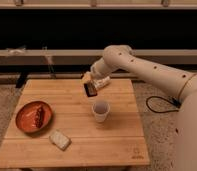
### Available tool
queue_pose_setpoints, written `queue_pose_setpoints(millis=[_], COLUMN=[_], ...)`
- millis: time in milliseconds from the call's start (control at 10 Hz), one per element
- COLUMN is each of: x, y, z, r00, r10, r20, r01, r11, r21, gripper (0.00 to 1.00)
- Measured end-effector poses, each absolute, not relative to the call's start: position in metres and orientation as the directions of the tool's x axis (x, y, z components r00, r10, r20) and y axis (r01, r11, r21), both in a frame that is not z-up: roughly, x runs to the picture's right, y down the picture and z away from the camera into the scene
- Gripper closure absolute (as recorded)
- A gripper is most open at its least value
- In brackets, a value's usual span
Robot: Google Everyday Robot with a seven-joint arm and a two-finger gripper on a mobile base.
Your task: Place the eraser in the ceramic cup
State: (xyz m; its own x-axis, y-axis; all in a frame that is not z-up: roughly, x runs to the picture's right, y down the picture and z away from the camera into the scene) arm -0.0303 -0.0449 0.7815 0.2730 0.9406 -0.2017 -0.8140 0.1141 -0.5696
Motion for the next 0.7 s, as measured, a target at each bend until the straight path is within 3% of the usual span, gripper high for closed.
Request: queue_pose_setpoints(millis=[700], x=[0.012], y=[-0.013], z=[0.777], r00=[0.216], r10=[0.955], r20=[-0.204], r01=[-0.799], r11=[0.053], r21=[-0.599], gripper=[1.00])
